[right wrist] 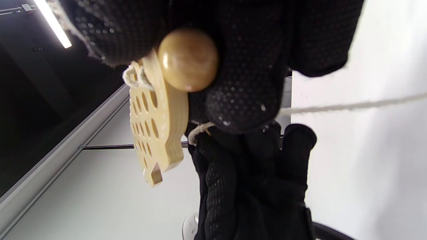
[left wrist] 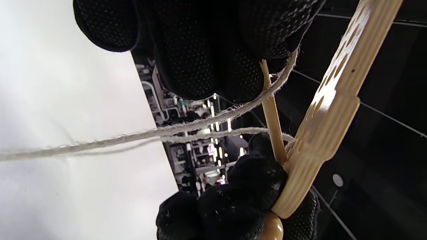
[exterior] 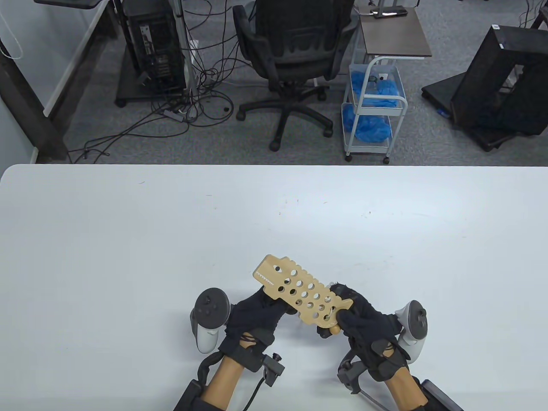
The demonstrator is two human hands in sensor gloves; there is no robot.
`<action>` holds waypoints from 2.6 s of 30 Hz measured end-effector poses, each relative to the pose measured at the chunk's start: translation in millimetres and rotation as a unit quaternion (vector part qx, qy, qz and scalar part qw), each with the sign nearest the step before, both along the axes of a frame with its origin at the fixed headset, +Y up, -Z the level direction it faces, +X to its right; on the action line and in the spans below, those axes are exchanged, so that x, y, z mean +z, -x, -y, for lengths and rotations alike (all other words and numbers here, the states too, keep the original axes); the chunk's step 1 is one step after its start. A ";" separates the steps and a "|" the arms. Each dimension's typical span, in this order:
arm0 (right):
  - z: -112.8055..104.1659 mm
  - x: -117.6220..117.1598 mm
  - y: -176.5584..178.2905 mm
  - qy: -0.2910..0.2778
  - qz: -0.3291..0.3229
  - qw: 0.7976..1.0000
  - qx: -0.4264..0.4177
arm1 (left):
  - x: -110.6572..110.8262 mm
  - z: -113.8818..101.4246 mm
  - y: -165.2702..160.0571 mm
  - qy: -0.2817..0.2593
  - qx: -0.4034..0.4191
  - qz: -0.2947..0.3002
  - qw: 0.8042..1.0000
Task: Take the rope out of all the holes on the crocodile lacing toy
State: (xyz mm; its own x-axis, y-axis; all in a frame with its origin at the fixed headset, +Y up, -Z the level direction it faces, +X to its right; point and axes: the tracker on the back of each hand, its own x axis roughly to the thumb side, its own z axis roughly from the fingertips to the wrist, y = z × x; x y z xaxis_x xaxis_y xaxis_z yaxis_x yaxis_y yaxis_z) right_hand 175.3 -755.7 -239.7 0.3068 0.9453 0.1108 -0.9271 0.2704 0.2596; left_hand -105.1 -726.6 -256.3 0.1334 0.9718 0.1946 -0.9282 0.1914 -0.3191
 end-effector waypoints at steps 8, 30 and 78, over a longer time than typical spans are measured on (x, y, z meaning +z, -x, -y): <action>-2.0 1.2 9.2 -0.009 -0.046 0.999 -0.021 | -0.5 7.4 -7.5 0.028 0.018 0.039 0.999; 6.4 0.0 8.2 0.027 -0.034 0.998 -0.052 | 15.5 -4.2 -34.5 -0.040 -0.031 0.066 0.997; -30.1 21.8 -15.0 -0.104 0.230 0.946 0.203 | 16.0 2.8 -37.3 0.009 -0.128 0.046 0.991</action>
